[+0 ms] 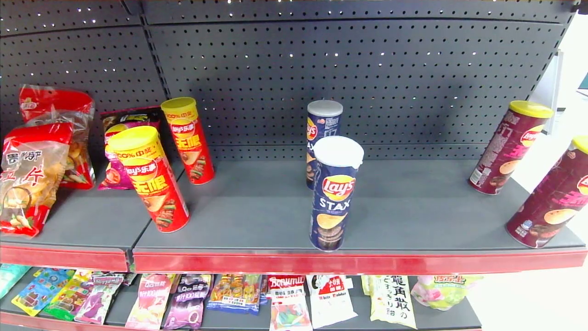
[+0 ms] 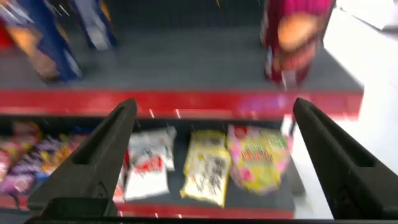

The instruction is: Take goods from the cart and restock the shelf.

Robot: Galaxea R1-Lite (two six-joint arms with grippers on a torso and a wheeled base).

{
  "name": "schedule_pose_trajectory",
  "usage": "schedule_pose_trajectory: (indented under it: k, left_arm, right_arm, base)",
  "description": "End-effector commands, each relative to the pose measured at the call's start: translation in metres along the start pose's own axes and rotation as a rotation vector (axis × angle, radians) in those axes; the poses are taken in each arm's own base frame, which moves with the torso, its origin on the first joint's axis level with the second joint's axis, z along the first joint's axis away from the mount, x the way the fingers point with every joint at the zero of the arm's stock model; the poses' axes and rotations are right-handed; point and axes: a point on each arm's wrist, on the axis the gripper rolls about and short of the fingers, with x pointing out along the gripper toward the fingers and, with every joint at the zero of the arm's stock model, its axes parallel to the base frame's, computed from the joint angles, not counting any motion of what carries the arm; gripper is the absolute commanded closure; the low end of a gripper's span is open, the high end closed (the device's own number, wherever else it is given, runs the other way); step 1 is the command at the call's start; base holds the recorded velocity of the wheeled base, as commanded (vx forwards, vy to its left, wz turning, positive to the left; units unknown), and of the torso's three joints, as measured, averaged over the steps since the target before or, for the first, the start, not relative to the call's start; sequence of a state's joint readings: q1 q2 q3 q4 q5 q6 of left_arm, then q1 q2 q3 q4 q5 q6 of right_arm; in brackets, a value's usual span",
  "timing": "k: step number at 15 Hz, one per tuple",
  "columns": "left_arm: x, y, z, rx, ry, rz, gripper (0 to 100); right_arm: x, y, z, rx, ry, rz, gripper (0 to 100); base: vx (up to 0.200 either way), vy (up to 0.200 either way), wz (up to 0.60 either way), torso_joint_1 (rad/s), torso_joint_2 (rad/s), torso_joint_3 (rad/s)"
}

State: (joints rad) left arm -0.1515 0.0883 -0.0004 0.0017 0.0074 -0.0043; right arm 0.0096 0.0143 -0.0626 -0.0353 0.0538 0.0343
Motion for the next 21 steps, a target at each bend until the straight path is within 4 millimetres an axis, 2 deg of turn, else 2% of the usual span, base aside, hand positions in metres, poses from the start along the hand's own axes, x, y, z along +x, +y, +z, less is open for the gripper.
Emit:
schedule_pose_trajectory:
  k: [1,2,3,5,7,8,10,12,14,16,17,21]
  left_arm:
    - [0.001,0.000,0.000,0.000,0.007,0.000,0]
    - [0.001,0.000,0.000,0.000,0.007,0.000,0]
    - [0.001,0.000,0.000,0.000,0.007,0.000,0]
    - [0.001,0.000,0.000,0.000,0.007,-0.002,0]
    - [0.001,0.000,0.000,-0.002,0.007,0.001,0]
    - [0.001,0.000,0.000,0.000,0.007,0.001,0]
    - [0.001,0.000,0.000,0.000,0.007,0.001,0]
    - [0.001,0.000,0.000,-0.002,0.007,0.001,0]
    - [0.001,0.000,0.000,0.000,0.007,0.000,0]
    - [0.001,0.000,0.000,-0.002,0.007,0.000,0]
    - [0.001,0.000,0.000,0.000,0.007,0.001,0]
    - [0.001,0.000,0.000,0.000,0.007,0.000,0]
  right_arm:
    - [0.005,0.002,0.060,0.037,-0.062,0.121,0]
    - [0.015,0.003,0.089,0.040,-0.054,0.168,0]
    - [0.034,0.004,0.104,0.047,0.007,0.220,0]
    - [0.077,0.009,0.127,0.054,0.097,0.283,0]
    - [0.114,0.016,0.130,0.042,0.190,0.312,0]
    - [0.144,0.021,0.124,0.019,0.274,0.314,0]
    - [0.176,0.032,0.114,-0.015,0.329,0.353,0]
    - [0.204,0.054,0.101,-0.046,0.359,0.332,0]
    - [0.216,0.077,0.094,-0.069,0.380,0.351,0]
    - [0.225,0.090,0.079,-0.102,0.444,0.383,0]
    - [0.236,0.096,0.068,-0.126,0.489,0.356,0]
    - [0.263,0.117,0.048,-0.190,0.551,0.276,0]
  base:
    - [0.000,0.000,0.00,0.000,0.00,0.000]
    - [0.000,0.000,0.00,0.000,0.00,0.000]
    - [0.000,0.000,0.00,0.000,0.00,0.000]
    - [0.000,0.000,0.00,0.000,0.00,0.000]
    - [0.000,0.000,0.00,0.000,0.00,0.000]
    - [0.000,0.000,0.00,0.000,0.00,0.000]
    - [0.000,0.000,0.00,0.000,0.00,0.000]
    - [0.000,0.000,0.00,0.000,0.00,0.000]
    - [0.000,0.000,0.00,0.000,0.00,0.000]
    - [0.000,0.000,0.00,0.000,0.00,0.000]
    - [0.000,0.000,0.00,0.000,0.00,0.000]
    - [0.000,0.000,0.00,0.000,0.00,0.000]
